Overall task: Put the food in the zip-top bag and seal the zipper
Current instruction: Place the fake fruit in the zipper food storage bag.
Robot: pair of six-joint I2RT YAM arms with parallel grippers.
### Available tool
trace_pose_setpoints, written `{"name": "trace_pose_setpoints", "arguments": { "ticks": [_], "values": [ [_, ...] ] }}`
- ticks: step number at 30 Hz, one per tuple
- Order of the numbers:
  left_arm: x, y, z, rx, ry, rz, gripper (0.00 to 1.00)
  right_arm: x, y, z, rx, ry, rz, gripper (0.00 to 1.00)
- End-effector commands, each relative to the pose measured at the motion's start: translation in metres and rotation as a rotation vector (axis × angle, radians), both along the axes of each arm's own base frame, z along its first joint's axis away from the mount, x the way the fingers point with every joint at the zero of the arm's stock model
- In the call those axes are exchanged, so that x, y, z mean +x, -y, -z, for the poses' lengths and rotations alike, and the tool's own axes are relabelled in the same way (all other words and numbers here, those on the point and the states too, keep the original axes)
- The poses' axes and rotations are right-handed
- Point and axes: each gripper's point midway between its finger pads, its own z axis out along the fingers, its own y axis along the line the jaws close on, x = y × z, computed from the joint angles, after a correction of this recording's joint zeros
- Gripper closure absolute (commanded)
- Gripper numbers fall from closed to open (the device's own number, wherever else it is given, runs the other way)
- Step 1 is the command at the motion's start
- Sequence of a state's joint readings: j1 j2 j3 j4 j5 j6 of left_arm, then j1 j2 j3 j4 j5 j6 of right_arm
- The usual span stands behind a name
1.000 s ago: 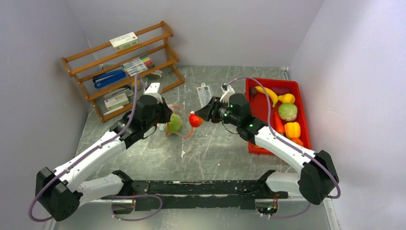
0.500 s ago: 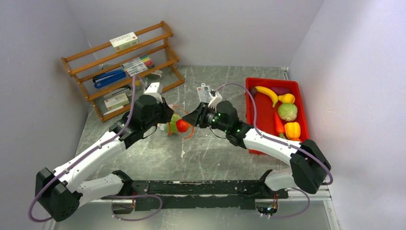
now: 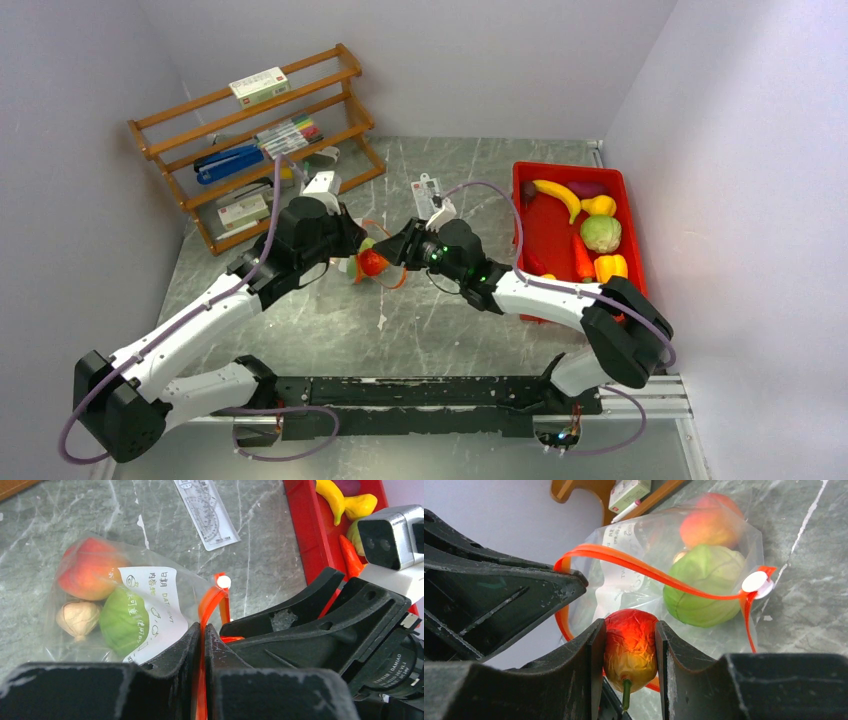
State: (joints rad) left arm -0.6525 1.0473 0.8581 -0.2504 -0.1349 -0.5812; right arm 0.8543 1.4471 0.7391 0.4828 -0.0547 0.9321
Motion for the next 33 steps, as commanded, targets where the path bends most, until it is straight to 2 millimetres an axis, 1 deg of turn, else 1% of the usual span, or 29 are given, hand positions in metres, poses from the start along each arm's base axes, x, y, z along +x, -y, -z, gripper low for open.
{"name": "trace_pose_setpoints", "arguments": {
  "ticks": [1,3,4,6,8,12,15,19,23,28,30,33],
  "values": [
    [0.002,0.01,-0.043,-0.097,0.079,0.028,0.93,0.006,-0.007,-0.016,0.066,0.078,0.035,0.79],
    [0.002,0.008,-0.044,-0.096,0.082,0.017,0.93,0.008,-0.009,-0.014,0.084,0.078,0.05,0.79],
    [0.002,0.005,-0.043,-0.091,0.083,0.007,0.93,0.009,-0.009,-0.009,0.095,0.058,0.062,0.79],
    [0.003,-0.002,-0.04,-0.072,0.083,-0.021,0.93,0.008,-0.014,-0.006,0.122,0.034,0.056,0.79],
    [0.003,-0.005,-0.039,-0.061,0.086,-0.033,0.93,0.006,-0.018,-0.007,0.135,0.051,0.063,0.78],
    [0.003,-0.002,-0.037,-0.068,0.08,-0.02,0.93,0.011,-0.023,-0.004,0.124,0.067,0.103,0.78],
    [0.003,-0.001,-0.031,-0.063,0.069,-0.02,0.93,0.012,-0.025,0.003,0.134,0.053,0.121,0.78],
    [0.003,-0.005,-0.021,-0.048,0.055,-0.039,0.93,0.01,-0.029,0.016,0.125,0.009,0.125,0.72],
    [0.002,-0.005,-0.023,-0.069,0.065,-0.038,0.93,0.006,-0.041,0.025,0.129,-0.01,0.085,0.66],
    [0.004,-0.008,-0.025,-0.066,0.077,-0.054,0.93,-0.001,-0.058,0.027,0.145,-0.024,0.005,0.6],
    [0.003,-0.008,-0.024,-0.07,0.076,-0.054,0.93,-0.002,-0.06,0.025,0.135,-0.01,-0.014,0.53],
    [0.003,-0.01,-0.024,-0.077,0.081,-0.059,0.93,0.0,-0.056,0.019,0.112,0.011,0.001,0.43]
  ]
}}
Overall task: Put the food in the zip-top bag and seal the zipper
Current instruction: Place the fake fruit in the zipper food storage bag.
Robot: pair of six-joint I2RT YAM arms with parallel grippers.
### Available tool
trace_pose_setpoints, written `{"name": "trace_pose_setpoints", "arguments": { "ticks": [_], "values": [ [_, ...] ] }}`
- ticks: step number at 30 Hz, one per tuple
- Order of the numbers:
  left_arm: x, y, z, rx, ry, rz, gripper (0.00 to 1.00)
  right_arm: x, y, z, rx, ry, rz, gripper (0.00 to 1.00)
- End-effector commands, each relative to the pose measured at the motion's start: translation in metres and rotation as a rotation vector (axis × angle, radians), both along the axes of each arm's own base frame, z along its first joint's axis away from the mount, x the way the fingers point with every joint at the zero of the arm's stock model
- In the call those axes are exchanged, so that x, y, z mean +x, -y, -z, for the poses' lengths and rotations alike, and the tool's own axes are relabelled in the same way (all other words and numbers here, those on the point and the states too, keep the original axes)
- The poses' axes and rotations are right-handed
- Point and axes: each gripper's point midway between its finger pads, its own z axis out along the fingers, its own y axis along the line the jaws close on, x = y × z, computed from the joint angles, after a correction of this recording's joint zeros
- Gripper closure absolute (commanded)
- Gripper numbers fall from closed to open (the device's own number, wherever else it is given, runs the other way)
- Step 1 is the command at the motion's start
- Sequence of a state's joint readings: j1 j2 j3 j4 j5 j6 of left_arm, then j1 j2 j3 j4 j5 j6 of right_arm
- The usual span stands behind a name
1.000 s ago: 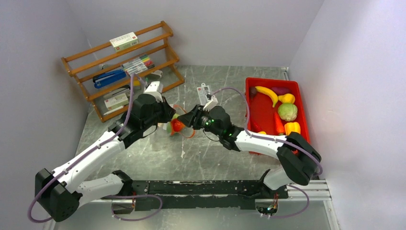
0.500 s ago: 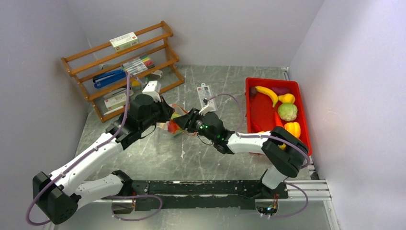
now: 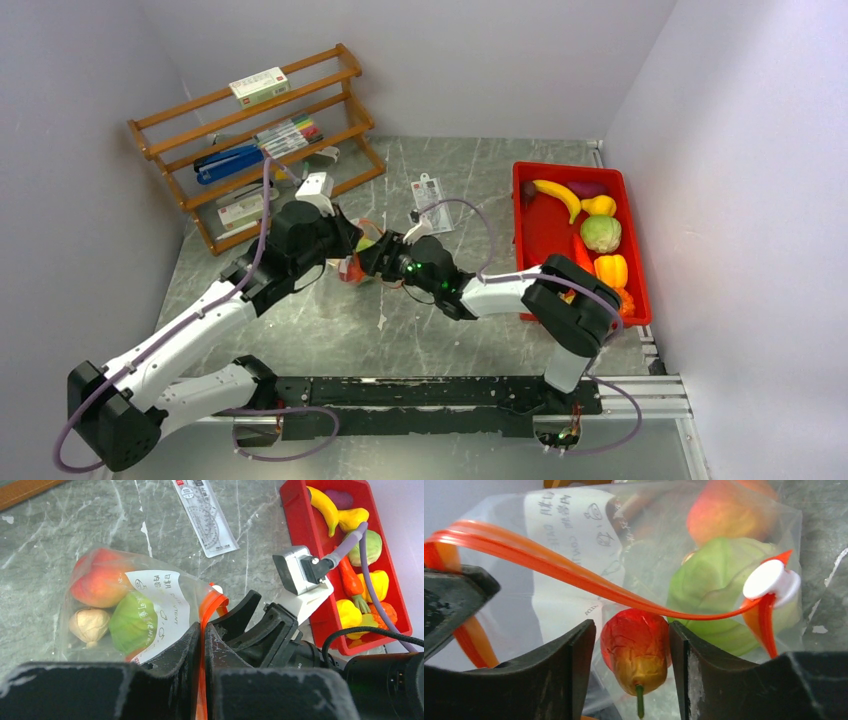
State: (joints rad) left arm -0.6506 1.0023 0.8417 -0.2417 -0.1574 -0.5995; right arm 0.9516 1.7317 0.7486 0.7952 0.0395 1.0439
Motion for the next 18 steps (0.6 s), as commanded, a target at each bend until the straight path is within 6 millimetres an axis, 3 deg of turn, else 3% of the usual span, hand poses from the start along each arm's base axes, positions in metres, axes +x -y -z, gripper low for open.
{"name": "trace_pose_setpoints", "arguments": {
  "ticks": [1,5,12,16,18],
  "values": [
    [0.005,-0.004,-0.014,-0.042,0.054,-0.032,0.93,0.002,-0.003,-0.029,0.012,0.07,-0.006,0.4],
    [0.003,-0.009,-0.011,-0.028,0.053,-0.044,0.93,0.005,0.002,-0.033,-0.072,0.098,0.002,0.32],
    [0.002,-0.011,-0.004,-0.019,0.045,-0.047,0.93,0.006,0.021,-0.037,-0.175,0.112,0.035,0.31],
    [0.003,-0.015,-0.005,0.0,0.055,-0.056,0.93,0.002,0.034,-0.056,-0.198,0.162,0.04,0.32],
    [0.003,-0.018,-0.004,0.024,0.06,-0.065,0.93,0.0,0.042,-0.075,-0.211,0.207,0.041,0.32]
  ]
}}
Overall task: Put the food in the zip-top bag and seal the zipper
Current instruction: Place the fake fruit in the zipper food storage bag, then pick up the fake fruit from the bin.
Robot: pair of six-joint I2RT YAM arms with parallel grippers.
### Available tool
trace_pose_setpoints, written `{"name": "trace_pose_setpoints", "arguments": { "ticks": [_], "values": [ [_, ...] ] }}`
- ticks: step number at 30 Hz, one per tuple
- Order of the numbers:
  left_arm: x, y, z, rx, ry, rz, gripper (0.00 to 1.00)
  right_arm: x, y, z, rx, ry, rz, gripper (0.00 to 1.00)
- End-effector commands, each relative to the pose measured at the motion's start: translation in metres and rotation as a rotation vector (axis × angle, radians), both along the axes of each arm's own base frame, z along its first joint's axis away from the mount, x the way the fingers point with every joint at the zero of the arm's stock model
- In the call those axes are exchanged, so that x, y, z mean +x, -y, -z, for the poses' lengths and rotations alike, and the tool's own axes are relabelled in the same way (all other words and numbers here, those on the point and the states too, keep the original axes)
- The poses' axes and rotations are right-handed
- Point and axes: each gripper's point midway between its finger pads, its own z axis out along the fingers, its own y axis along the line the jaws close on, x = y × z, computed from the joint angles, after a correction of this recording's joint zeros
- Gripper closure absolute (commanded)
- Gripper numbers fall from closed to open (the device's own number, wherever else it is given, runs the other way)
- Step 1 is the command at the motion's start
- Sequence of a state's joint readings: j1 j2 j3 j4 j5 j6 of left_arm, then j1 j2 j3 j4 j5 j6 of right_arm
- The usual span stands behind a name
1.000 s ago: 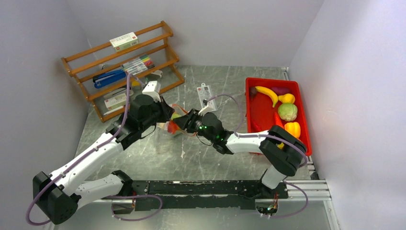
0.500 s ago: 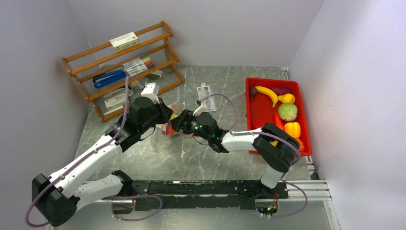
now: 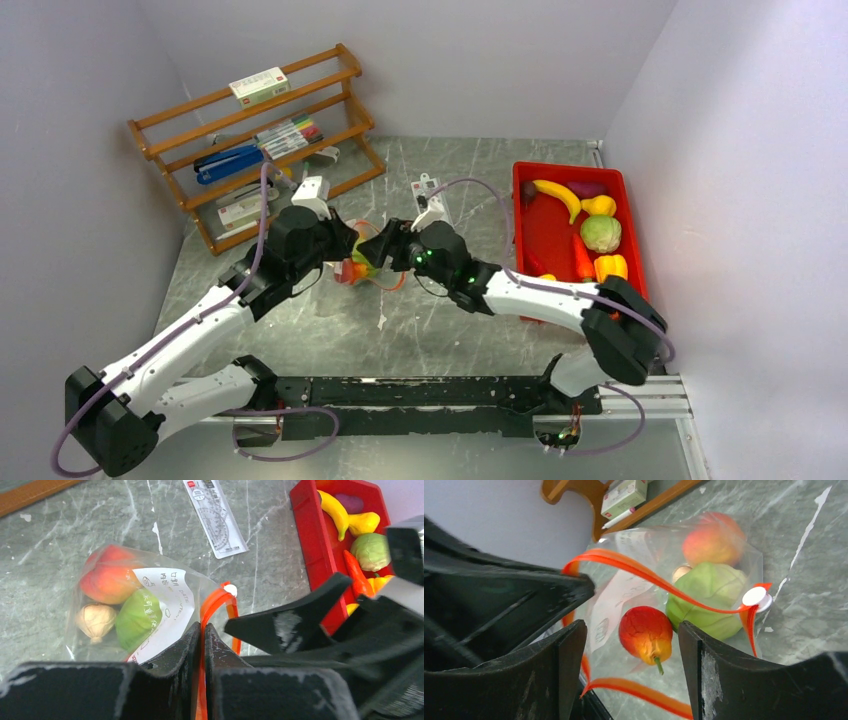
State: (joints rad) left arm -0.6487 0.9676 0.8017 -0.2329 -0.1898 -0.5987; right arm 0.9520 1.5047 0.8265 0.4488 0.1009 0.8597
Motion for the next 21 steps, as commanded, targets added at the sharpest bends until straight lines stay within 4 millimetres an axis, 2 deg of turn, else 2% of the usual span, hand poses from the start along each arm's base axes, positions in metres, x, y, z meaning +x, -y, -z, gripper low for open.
{"name": "trace_pose_setpoints", "arguments": {
  "ticks": [1,7,10,11,14,18,21],
  "values": [
    [0.005,-0.009,-0.01,0.028,0.056,-0.025,0.93,0.0,0.022,-0.032,-0.07,0.1,0.028,0.32],
    [0.004,-0.009,-0.011,0.073,0.083,0.017,0.93,0.017,0.073,-0.05,-0.289,0.192,0.183,0.32],
    [0.002,-0.005,-0.012,0.083,0.1,0.054,0.93,0.037,0.105,-0.05,-0.425,0.209,0.311,0.32],
    [0.002,-0.003,-0.012,0.084,0.104,0.069,0.93,0.044,0.12,-0.039,-0.484,0.182,0.345,0.32],
    [0.0,0.001,-0.011,0.09,0.099,0.095,0.93,0.078,0.167,-0.039,-0.55,0.112,0.476,0.33],
    [0.0,0.002,-0.014,0.085,0.105,0.106,0.93,0.111,0.221,-0.039,-0.584,0.13,0.565,0.35],
    [-0.001,0.003,-0.014,0.083,0.106,0.109,0.93,0.137,0.271,-0.034,-0.623,0.098,0.642,0.38]
  ]
}}
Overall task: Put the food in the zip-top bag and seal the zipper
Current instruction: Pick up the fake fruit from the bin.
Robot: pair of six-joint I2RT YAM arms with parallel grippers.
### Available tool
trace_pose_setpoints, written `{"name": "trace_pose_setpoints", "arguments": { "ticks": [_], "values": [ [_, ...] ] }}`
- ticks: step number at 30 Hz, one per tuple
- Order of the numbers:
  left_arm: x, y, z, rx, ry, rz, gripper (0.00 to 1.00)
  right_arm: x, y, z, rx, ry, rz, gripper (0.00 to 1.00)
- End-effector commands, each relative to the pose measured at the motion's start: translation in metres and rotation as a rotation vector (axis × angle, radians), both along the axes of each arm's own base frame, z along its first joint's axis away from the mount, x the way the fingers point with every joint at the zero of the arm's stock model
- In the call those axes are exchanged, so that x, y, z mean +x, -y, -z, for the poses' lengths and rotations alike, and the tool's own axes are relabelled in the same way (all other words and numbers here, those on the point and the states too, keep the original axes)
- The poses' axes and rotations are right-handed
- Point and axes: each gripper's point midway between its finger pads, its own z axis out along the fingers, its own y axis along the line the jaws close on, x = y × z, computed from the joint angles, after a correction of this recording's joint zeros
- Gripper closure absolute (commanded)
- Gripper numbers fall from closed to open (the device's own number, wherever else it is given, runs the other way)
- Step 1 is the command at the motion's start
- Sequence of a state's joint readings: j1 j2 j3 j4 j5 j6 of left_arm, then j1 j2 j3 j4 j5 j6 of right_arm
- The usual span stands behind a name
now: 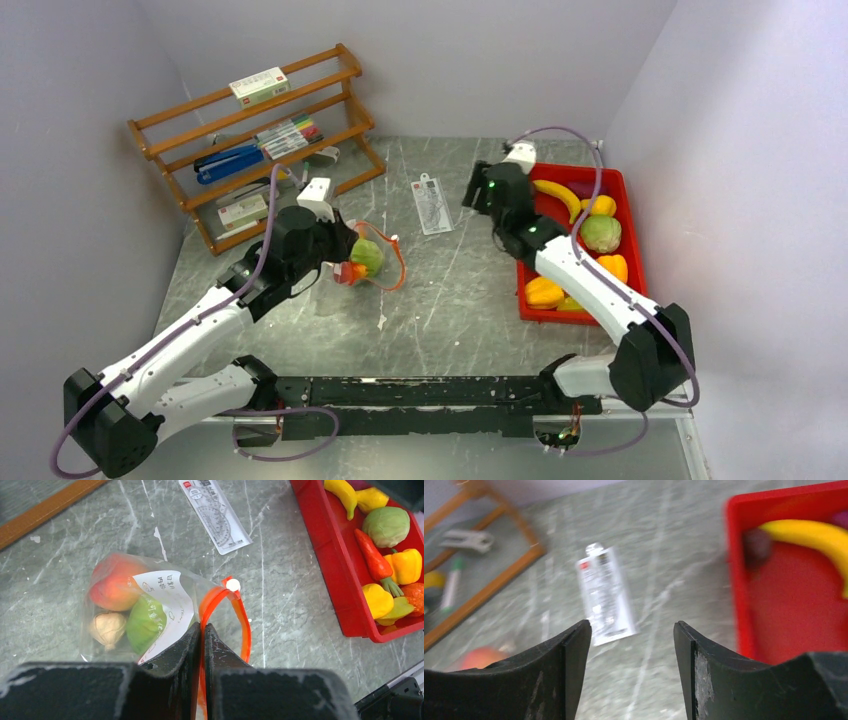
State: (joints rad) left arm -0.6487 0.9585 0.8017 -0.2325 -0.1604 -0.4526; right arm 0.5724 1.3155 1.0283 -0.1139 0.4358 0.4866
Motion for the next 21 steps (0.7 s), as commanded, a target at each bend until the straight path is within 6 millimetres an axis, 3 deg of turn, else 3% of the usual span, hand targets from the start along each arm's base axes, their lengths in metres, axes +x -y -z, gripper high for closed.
{"name": "trace_pose_setpoints", "arguments": {
  "ticks": [1,4,8,11,15,21],
  "values": [
    [0.001,0.004,-0.013,-0.022,0.041,0.029,0.93,0.028,0.069,0.01,-0.119,-0.029,0.101,0.39],
    [0.0,0.005,-0.01,-0.019,0.034,0.038,0.93,0.05,0.102,0.024,-0.171,-0.067,0.141,0.43],
    [0.0,0.007,-0.007,-0.018,0.025,0.047,0.93,0.082,0.146,0.063,-0.075,-0.175,0.141,0.44],
    [0.0,0.01,-0.009,-0.024,0.025,0.059,0.93,0.101,0.166,0.087,-0.057,-0.232,0.158,0.42],
    [0.0,0.01,-0.01,-0.018,0.023,0.06,0.93,0.118,0.179,0.11,-0.033,-0.266,0.156,0.41],
    [0.0,0.013,-0.006,-0.024,0.012,0.072,0.93,0.135,0.176,0.138,0.01,-0.31,0.091,0.39]
  ]
}}
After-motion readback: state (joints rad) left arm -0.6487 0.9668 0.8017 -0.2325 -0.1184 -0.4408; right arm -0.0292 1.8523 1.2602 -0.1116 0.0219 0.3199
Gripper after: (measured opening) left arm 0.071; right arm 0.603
